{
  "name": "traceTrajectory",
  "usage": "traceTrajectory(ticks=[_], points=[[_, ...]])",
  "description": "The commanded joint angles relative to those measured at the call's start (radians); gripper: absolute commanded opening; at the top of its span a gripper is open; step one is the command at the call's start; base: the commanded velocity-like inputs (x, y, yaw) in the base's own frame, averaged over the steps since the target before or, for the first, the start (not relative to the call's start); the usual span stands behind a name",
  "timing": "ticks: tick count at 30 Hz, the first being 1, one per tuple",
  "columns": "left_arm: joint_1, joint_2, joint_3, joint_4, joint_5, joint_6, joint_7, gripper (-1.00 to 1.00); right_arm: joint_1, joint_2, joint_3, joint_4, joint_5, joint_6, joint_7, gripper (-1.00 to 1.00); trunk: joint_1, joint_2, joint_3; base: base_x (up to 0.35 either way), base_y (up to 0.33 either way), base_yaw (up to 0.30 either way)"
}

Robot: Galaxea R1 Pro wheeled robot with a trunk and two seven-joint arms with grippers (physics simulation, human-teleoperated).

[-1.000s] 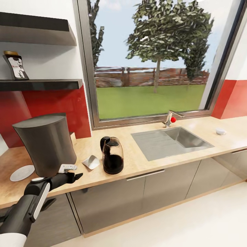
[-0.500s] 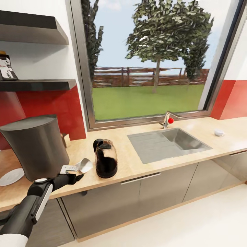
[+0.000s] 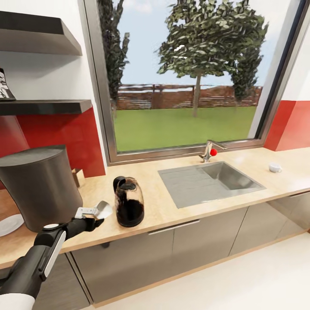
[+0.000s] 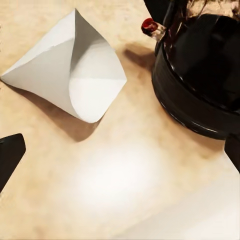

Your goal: Set up a coffee station on the kitchen countertop: keep the coffee maker on the countertop, move the bottle of coffee from the kitchen shelf to the counter next to the coffee maker, place a paper coffee filter on top of the coffee maker, put the saucer next to the coffee maker with the coffee cup on the saucer, and place the electric kettle next to the coffee maker.

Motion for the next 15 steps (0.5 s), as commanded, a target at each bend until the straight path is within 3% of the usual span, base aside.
traceTrajectory(ticks=[1, 8, 15], points=[[-0.001, 0.0, 0.002, 0.0, 0.003, -0.005, 0.0, 1.0, -0.001, 0.0, 0.0, 0.001, 0.0, -0.003, 0.0, 1.0, 0.001, -0.002, -0.002, 0.033, -0.022, 0.0], [0.001, 0.0, 0.002, 0.004, 0.004, -0.044, 0.005, 1.0, -0.001, 0.0, 0.0, 0.002, 0.0, -0.003, 0.0, 1.0, 0.001, -0.002, -0.002, 0.03, -0.005, 0.0], [0.001, 0.0, 0.004, 0.005, 0.003, -0.046, 0.01, 1.0, -0.001, 0.0, 0.0, 0.002, 0.0, -0.003, 0.0, 1.0, 0.001, -0.002, -0.002, 0.182, 0.0, 0.0]])
